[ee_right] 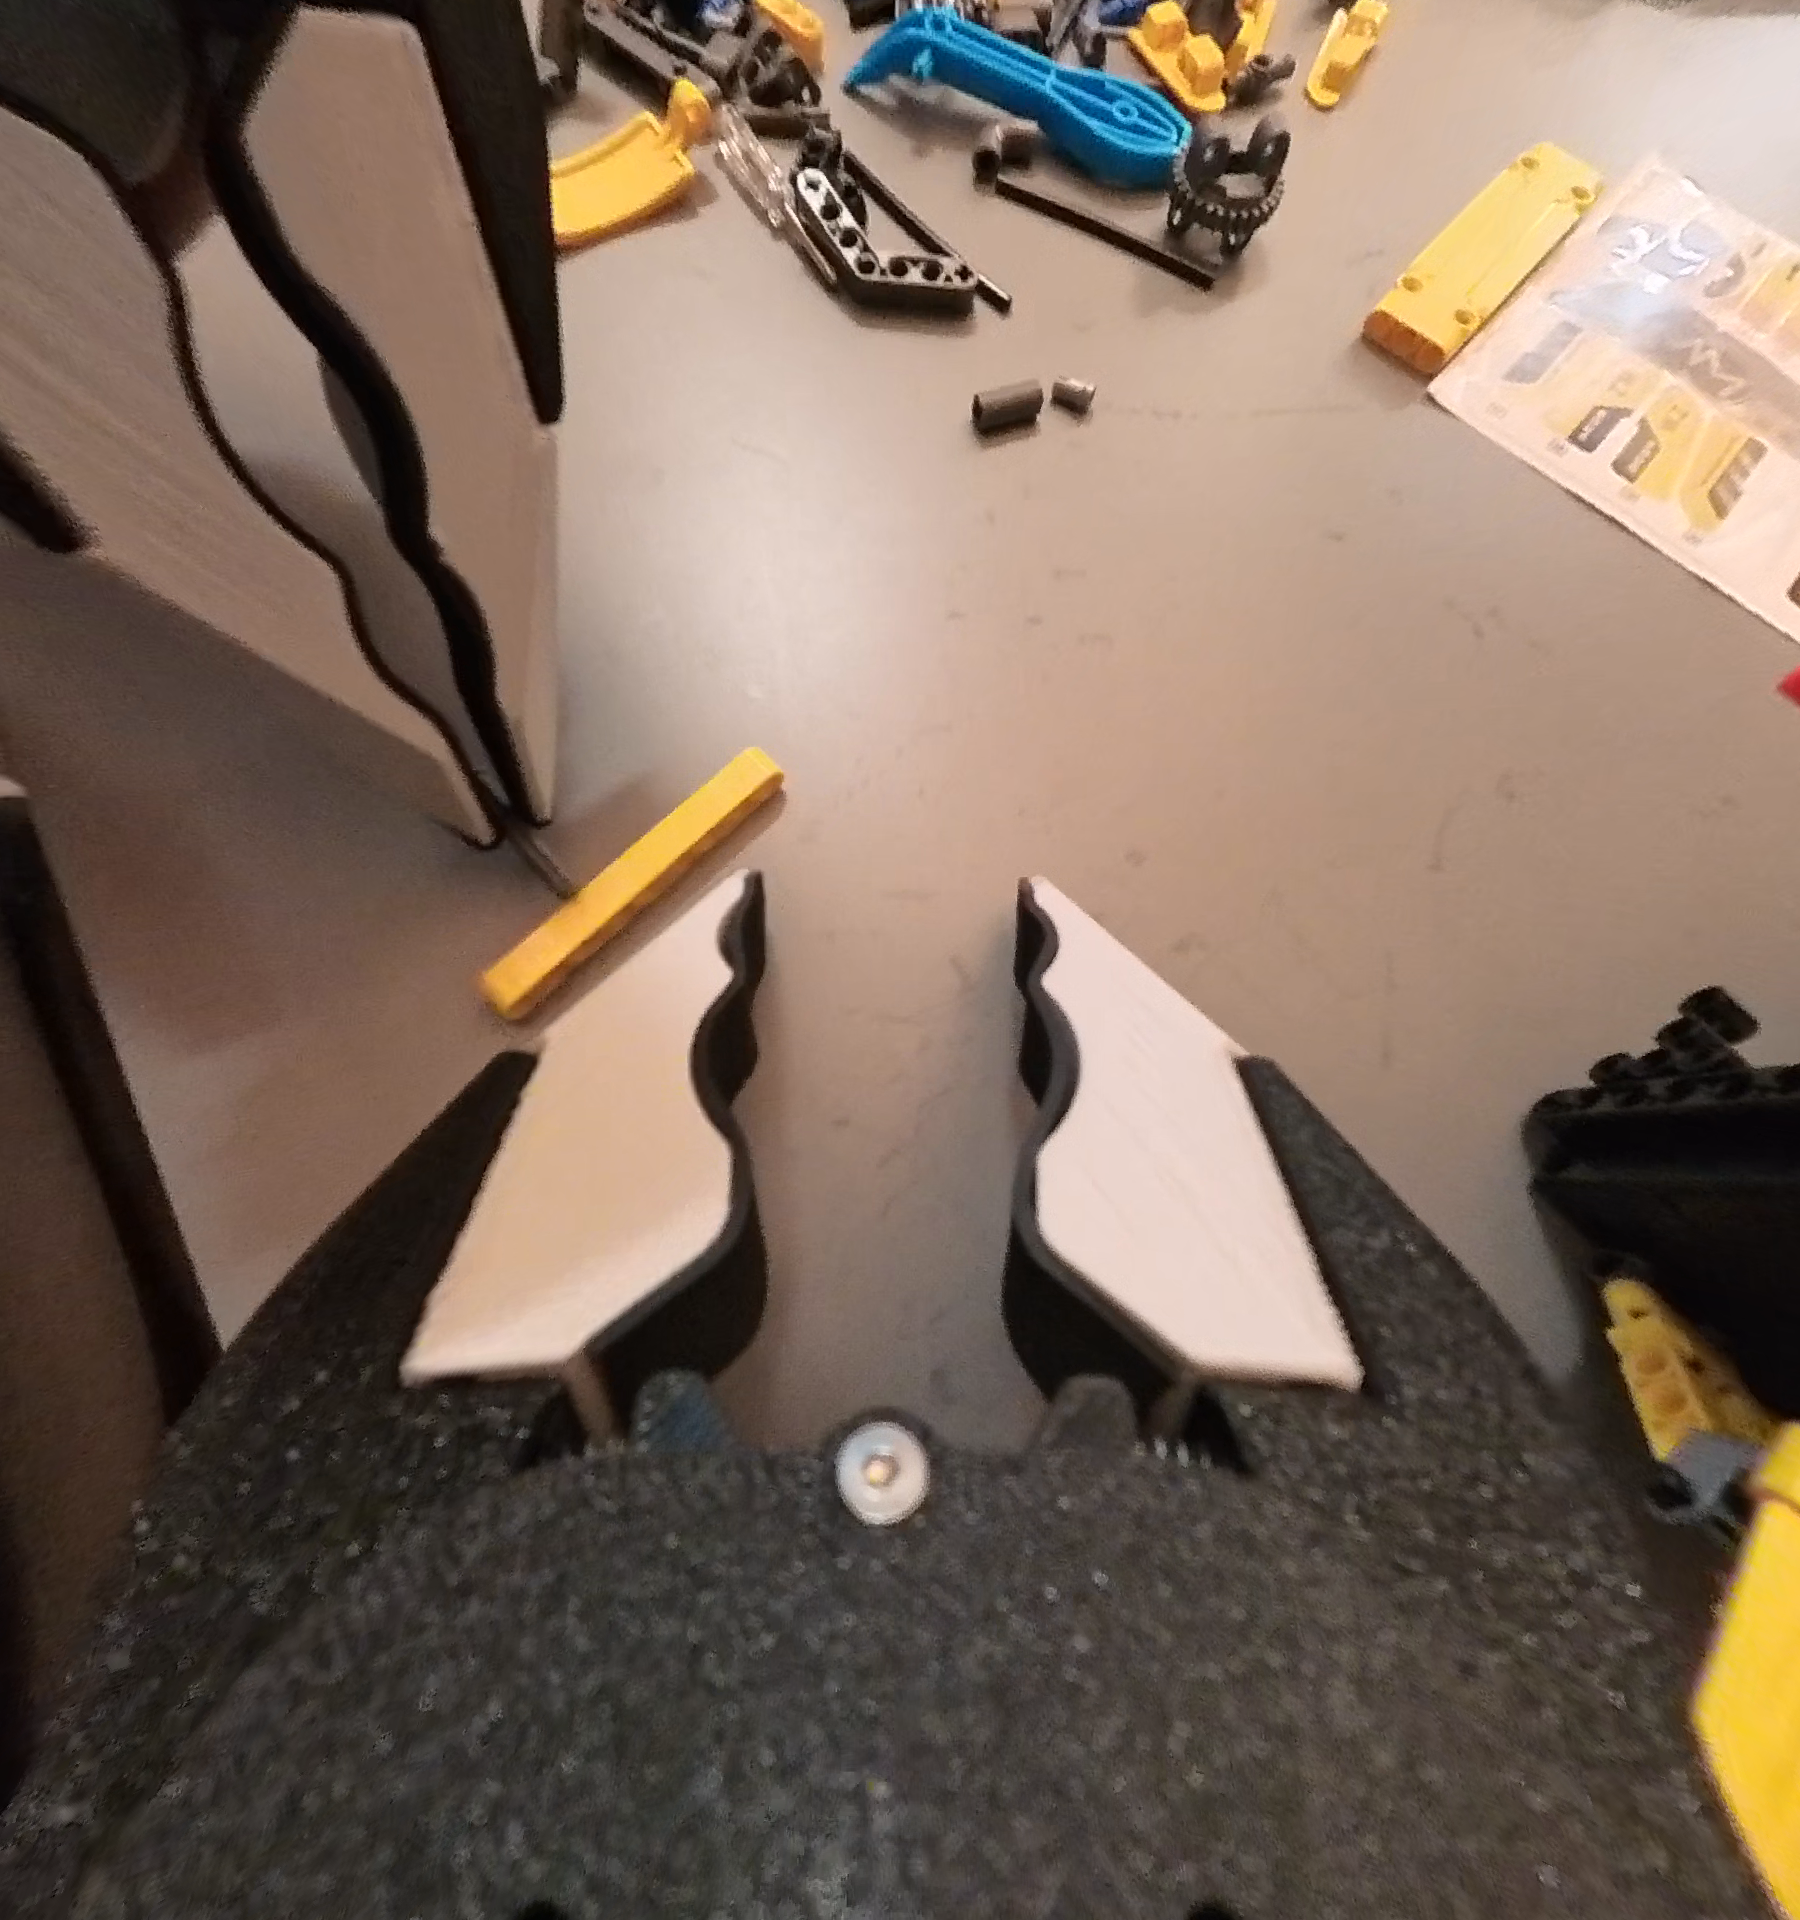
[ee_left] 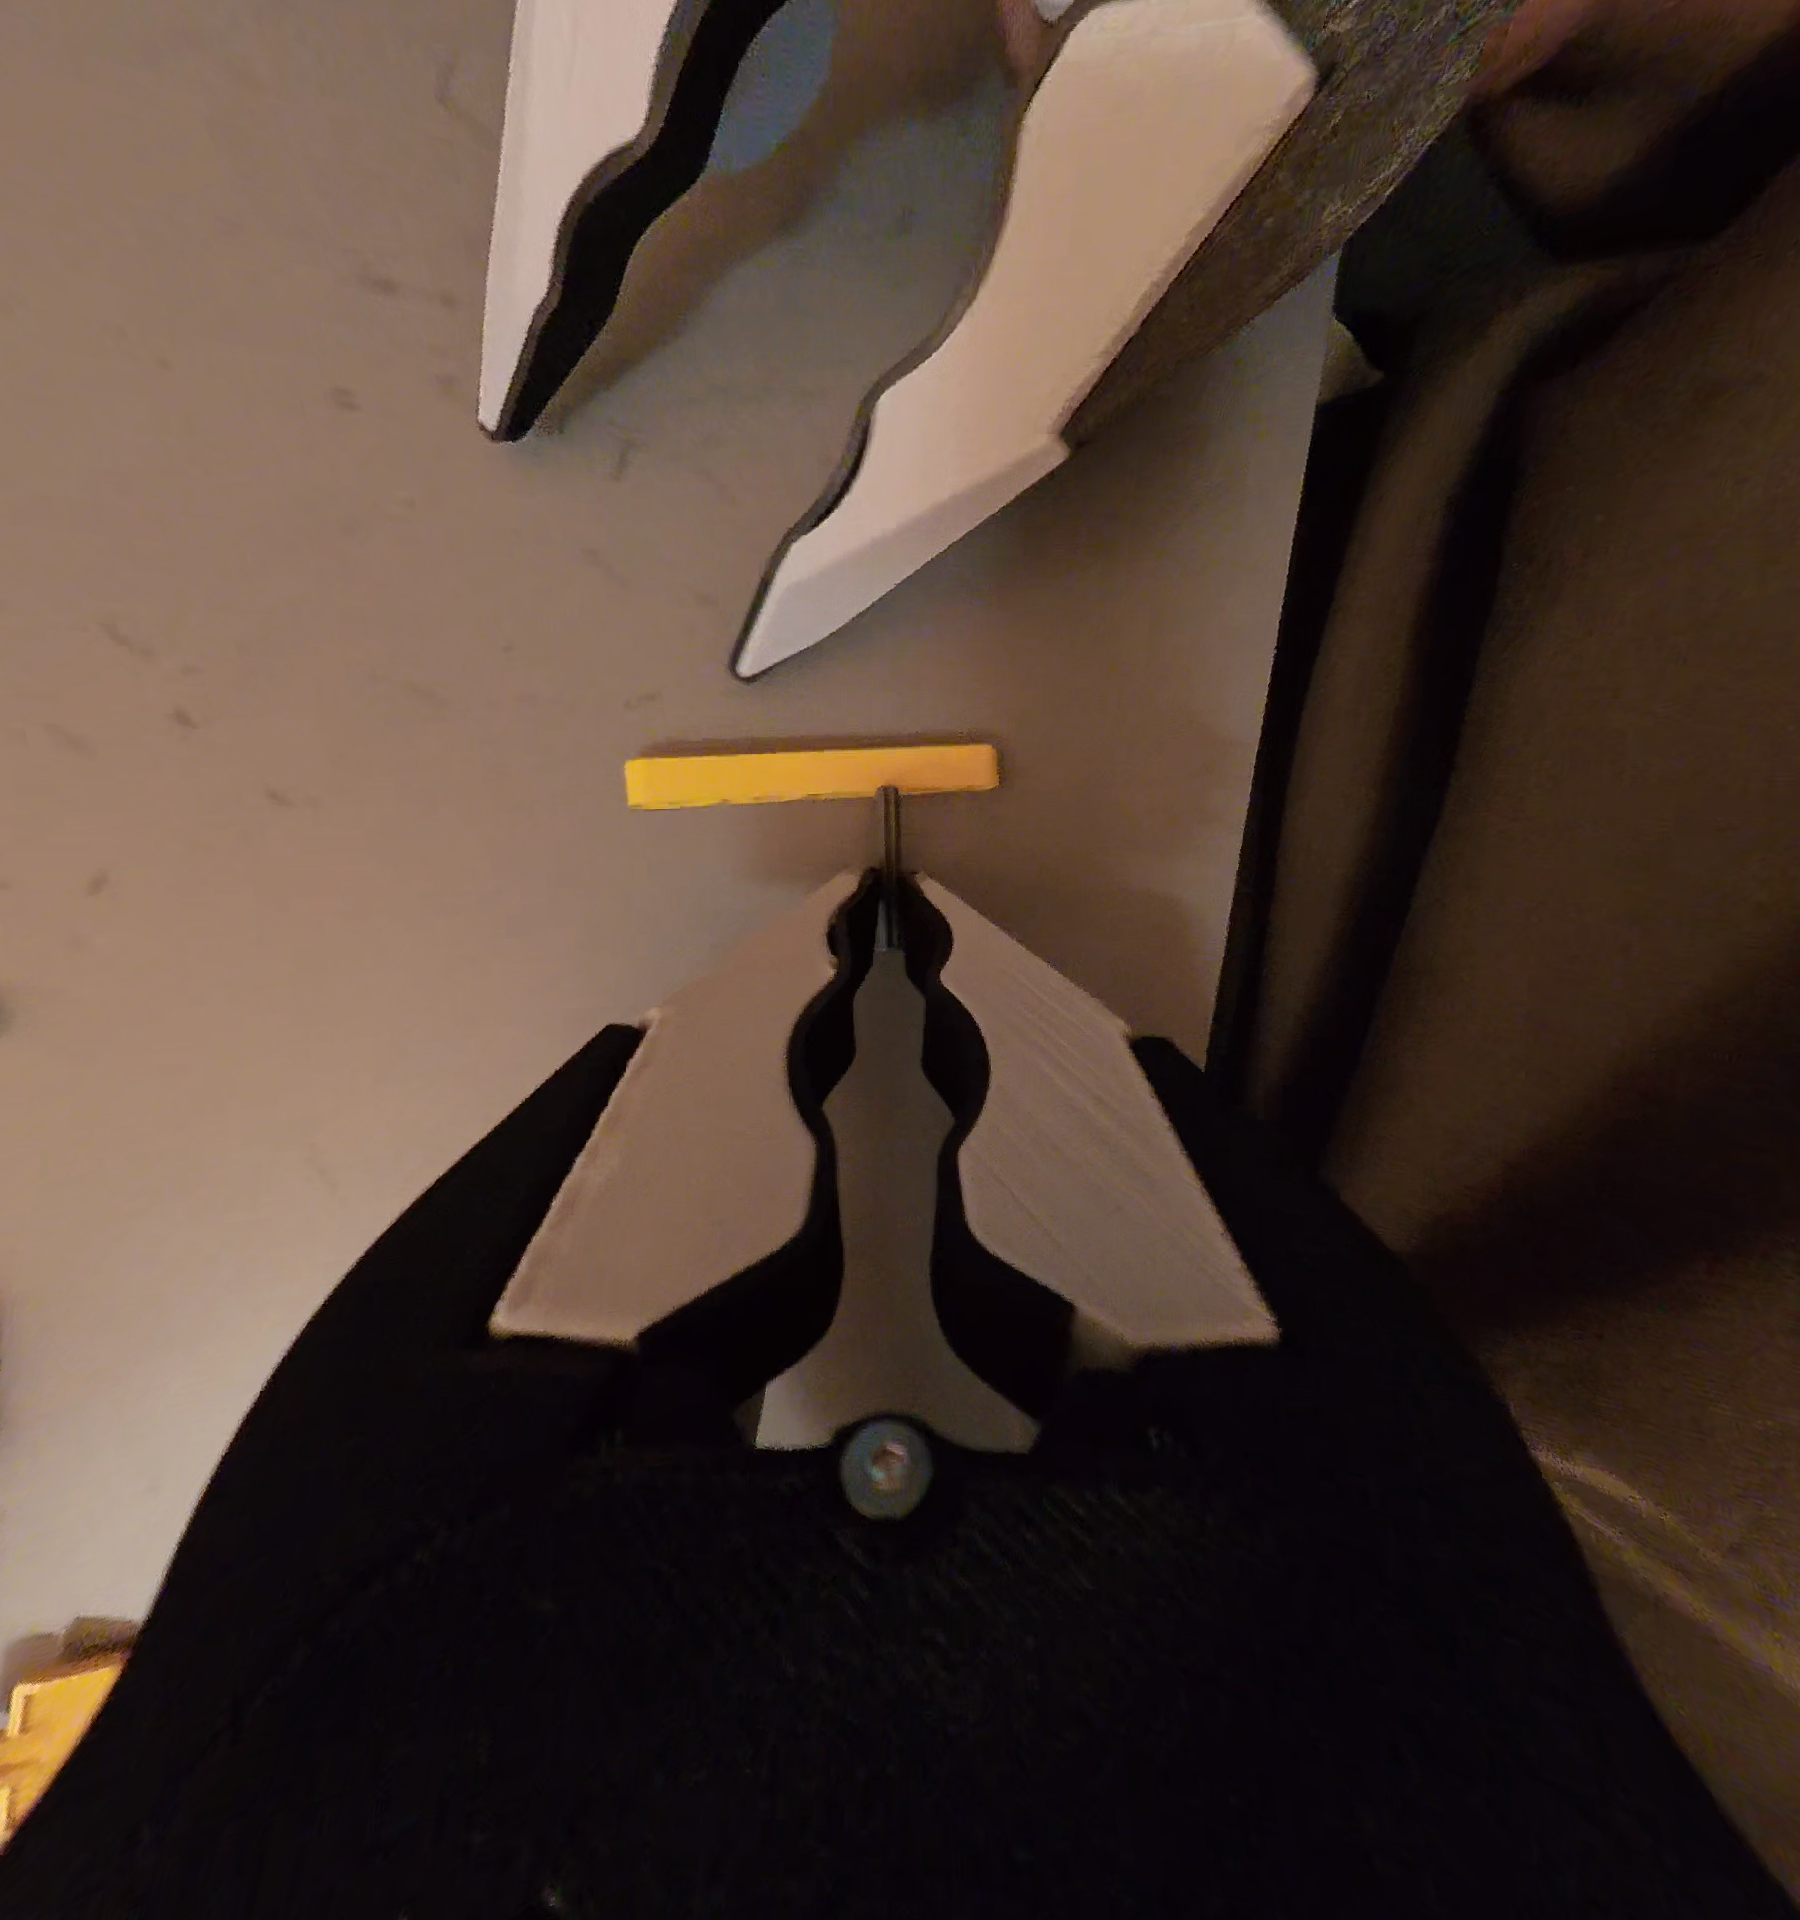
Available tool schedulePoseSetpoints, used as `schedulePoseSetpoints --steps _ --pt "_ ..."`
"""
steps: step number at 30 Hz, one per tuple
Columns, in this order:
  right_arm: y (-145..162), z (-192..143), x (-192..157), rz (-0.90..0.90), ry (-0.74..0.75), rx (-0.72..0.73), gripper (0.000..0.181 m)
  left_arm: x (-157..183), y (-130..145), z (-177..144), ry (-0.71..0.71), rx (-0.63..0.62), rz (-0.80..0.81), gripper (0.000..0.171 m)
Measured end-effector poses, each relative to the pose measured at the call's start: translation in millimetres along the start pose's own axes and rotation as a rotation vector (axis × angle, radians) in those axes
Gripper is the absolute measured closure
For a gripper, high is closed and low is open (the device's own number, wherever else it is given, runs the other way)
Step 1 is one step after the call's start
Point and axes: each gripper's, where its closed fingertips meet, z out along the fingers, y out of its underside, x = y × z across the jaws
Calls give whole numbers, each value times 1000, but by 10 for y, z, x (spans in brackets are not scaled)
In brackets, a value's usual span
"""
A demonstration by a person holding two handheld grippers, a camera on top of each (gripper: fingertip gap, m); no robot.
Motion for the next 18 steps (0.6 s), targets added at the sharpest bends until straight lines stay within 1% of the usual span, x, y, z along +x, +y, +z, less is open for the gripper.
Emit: schedulePoseSetpoints --steps 4,6,12,18 --pt "-58 -103 -132 19 -119 67 127 -133 35 -54 -52 20 -53 170" --pt "-73 -144 -224 12 -168 87 126 -217 72 -63 -94 10 -68 170" --pt "-119 -117 -461 21 -221 89 130 -308 31 -50 -148 -2 -69 170" --pt "-85 -21 -474 74 -230 33 134 -346 4 -22 -158 -25 -67 170"
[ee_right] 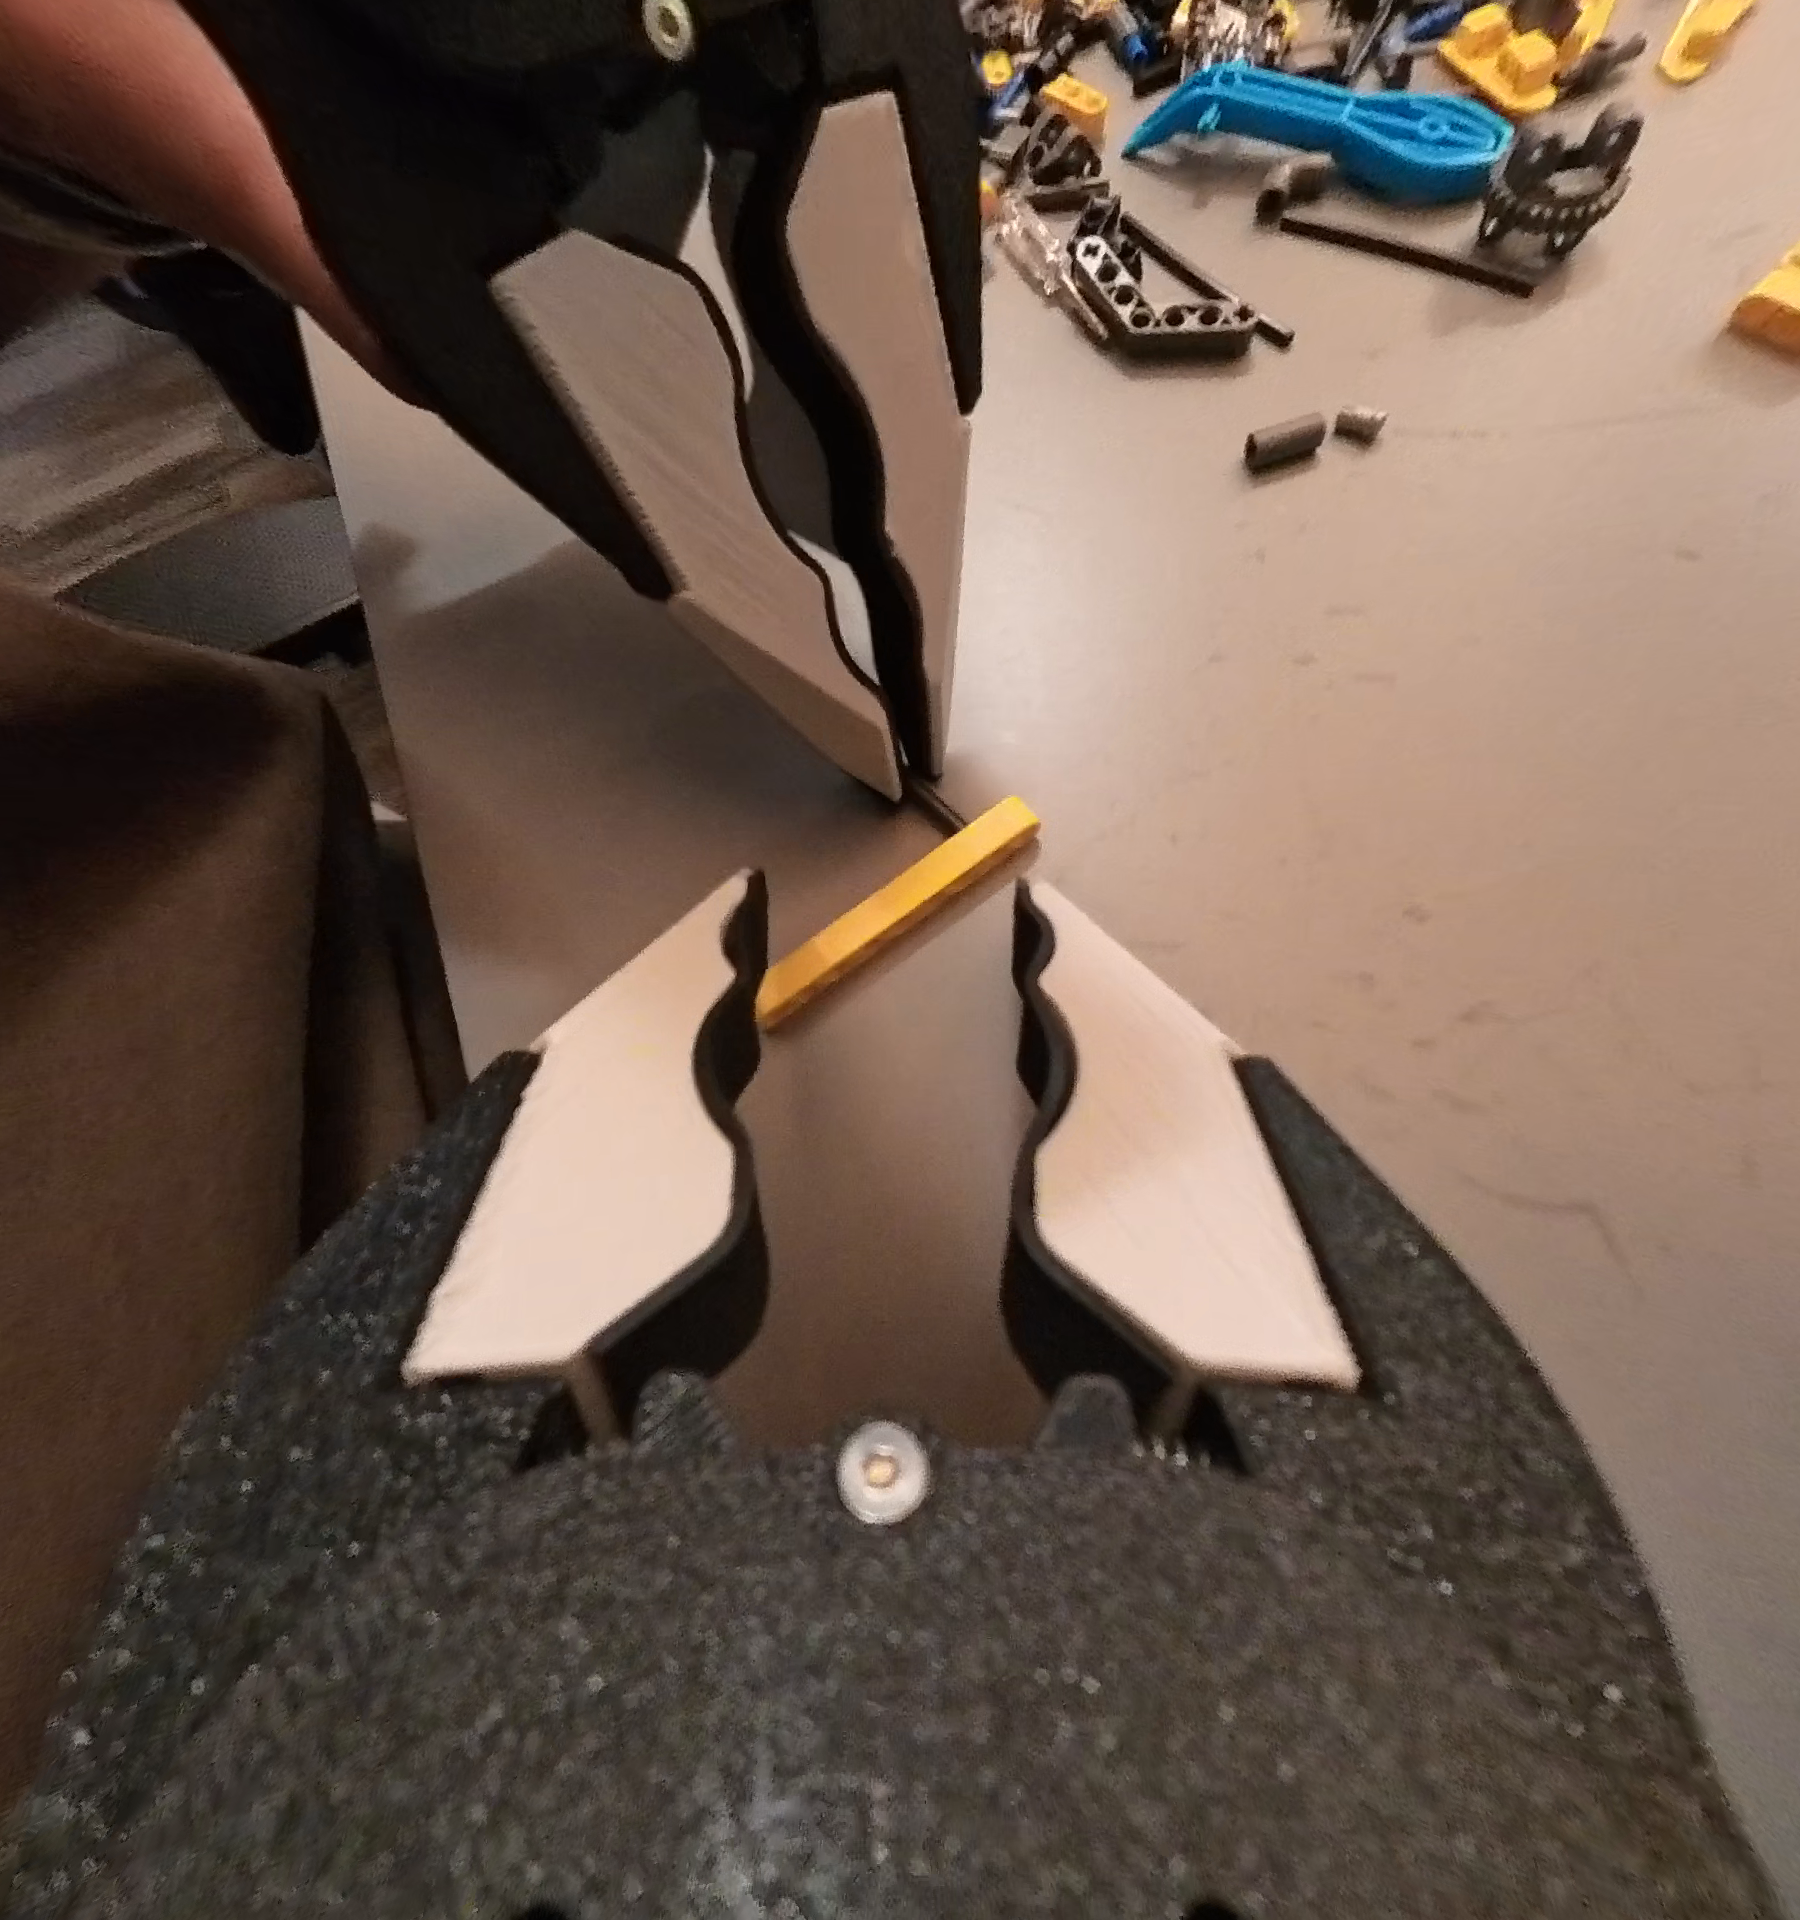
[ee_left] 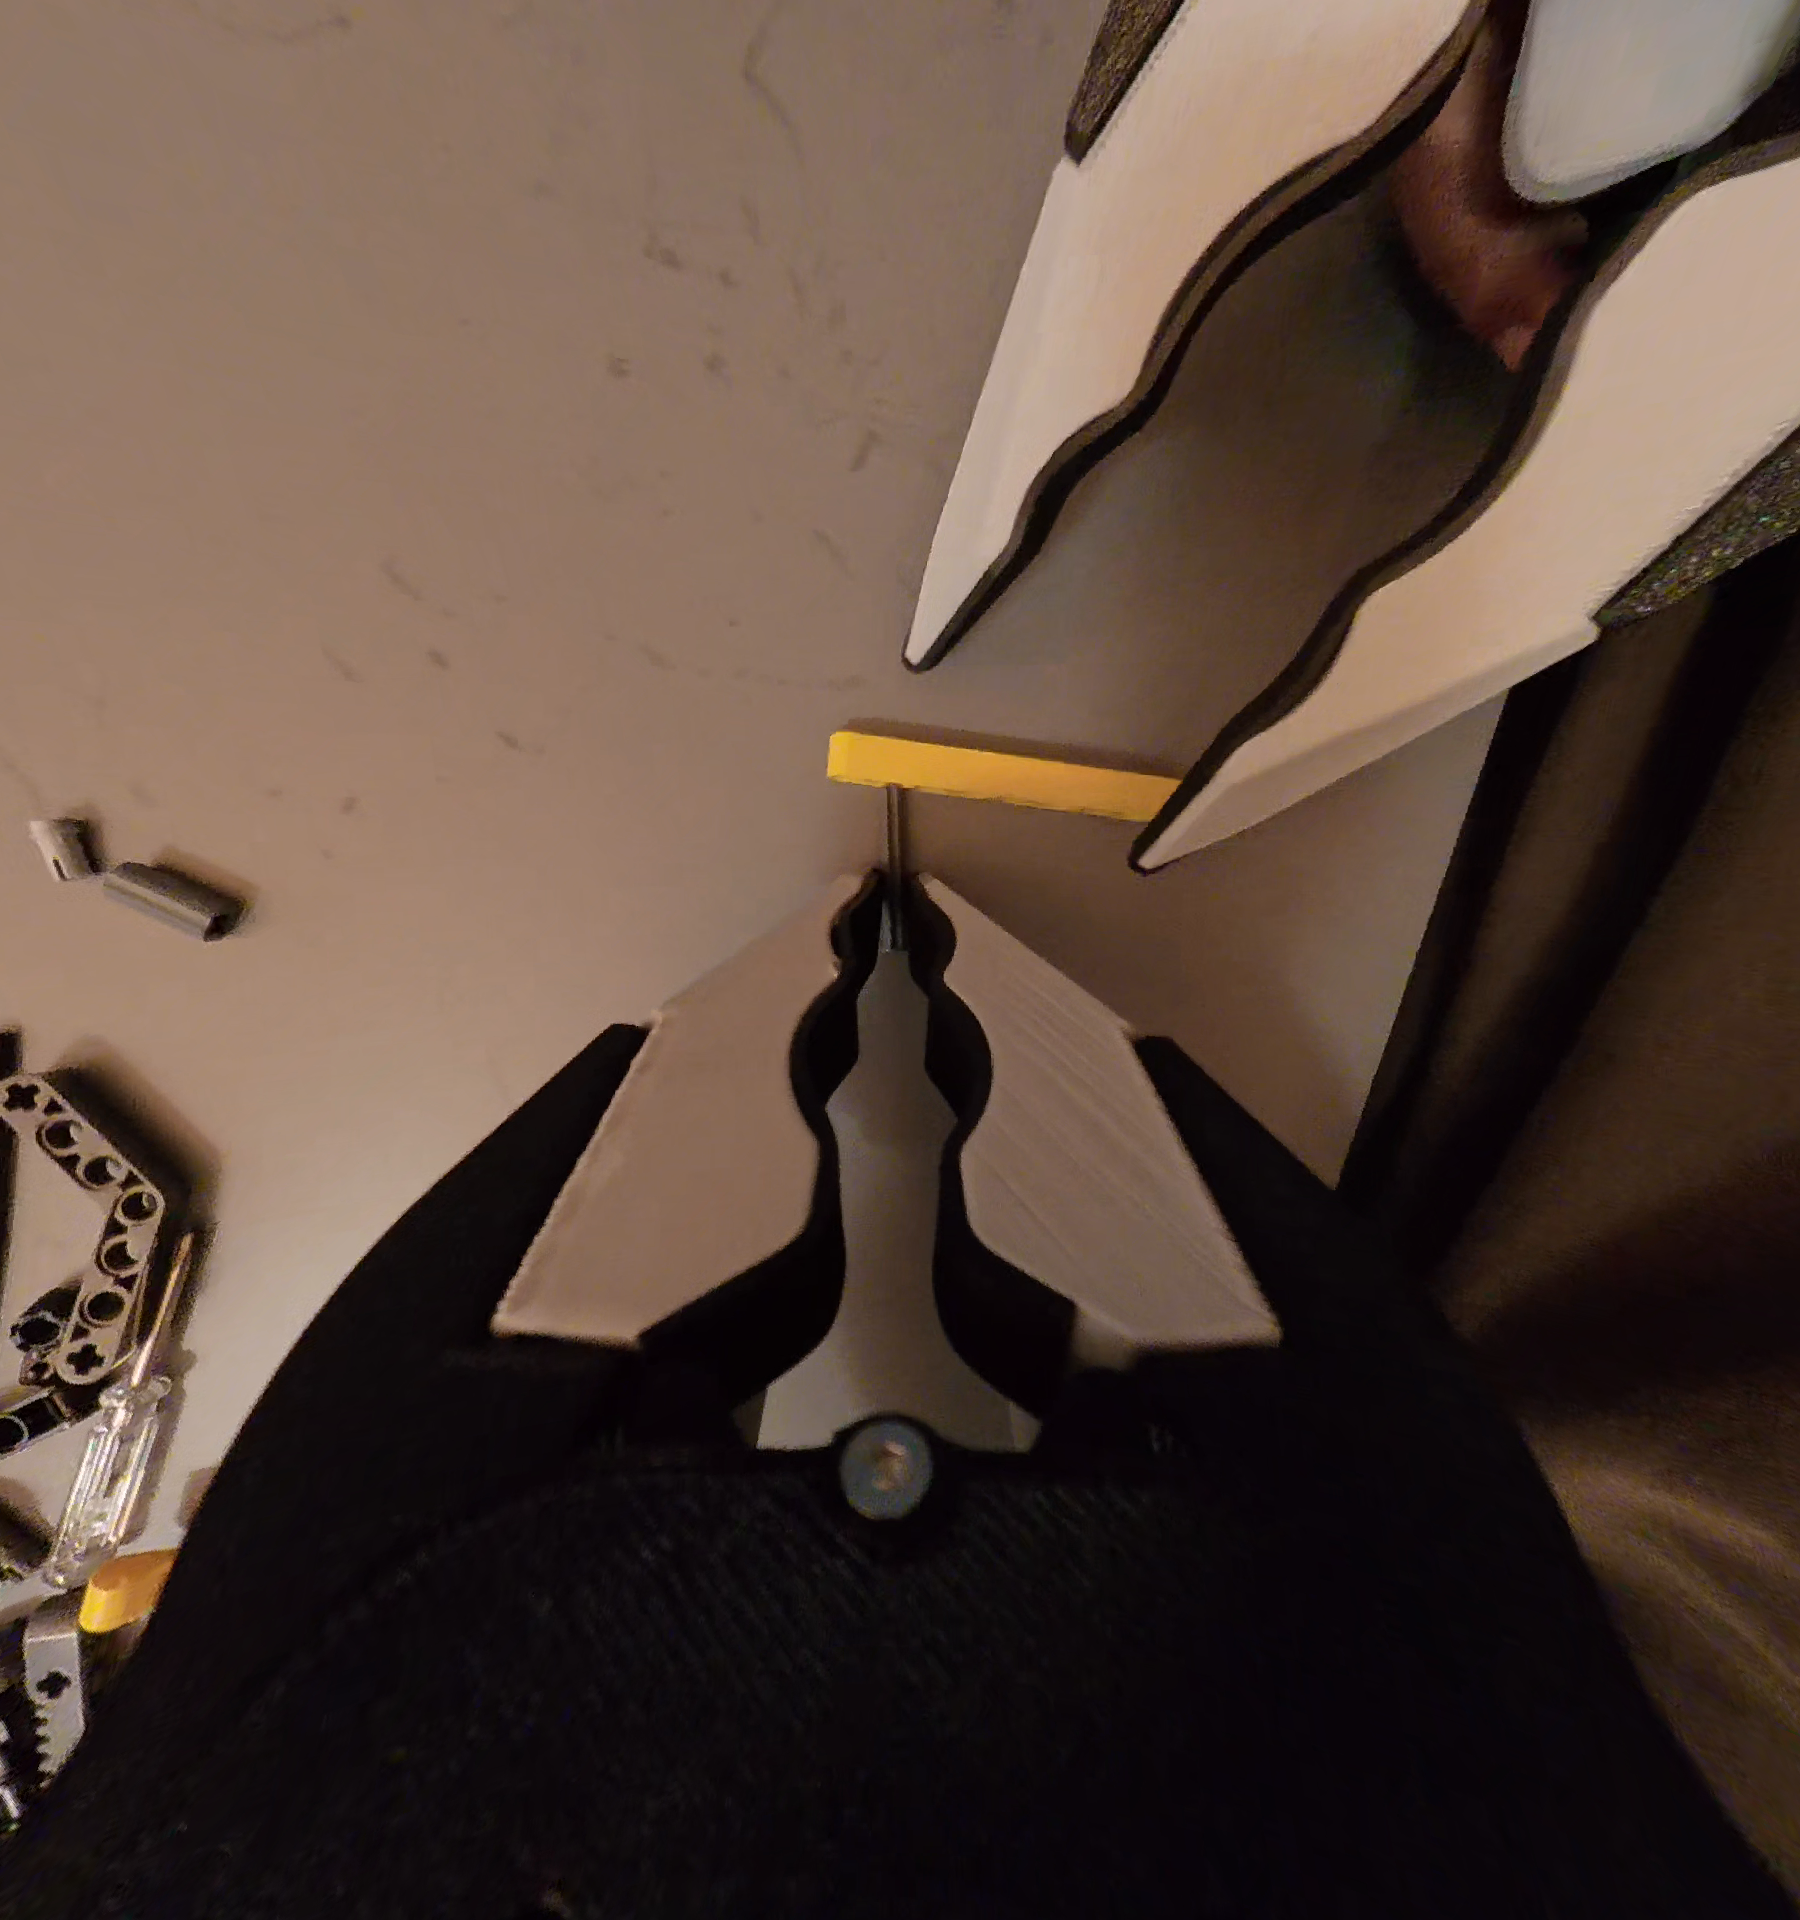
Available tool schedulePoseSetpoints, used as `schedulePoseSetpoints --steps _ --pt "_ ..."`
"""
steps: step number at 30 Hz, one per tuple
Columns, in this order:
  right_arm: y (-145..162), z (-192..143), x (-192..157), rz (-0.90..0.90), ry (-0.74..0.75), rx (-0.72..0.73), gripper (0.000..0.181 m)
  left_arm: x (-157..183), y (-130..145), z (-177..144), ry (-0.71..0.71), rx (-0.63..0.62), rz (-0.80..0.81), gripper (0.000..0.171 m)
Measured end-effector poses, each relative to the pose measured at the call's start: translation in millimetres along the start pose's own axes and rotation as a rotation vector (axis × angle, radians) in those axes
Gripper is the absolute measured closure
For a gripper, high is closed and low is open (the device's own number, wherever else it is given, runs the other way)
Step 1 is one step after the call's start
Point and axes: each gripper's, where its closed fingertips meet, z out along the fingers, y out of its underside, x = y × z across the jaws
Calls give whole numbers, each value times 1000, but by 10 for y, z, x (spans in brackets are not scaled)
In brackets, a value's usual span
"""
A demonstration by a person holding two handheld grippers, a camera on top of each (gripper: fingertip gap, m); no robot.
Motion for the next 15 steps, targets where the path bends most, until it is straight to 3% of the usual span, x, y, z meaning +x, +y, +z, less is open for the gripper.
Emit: schedulePoseSetpoints --steps 15 --pt "17 113 -7 32 -61 -52 137 -13 -36 5 -10 2 32 170"
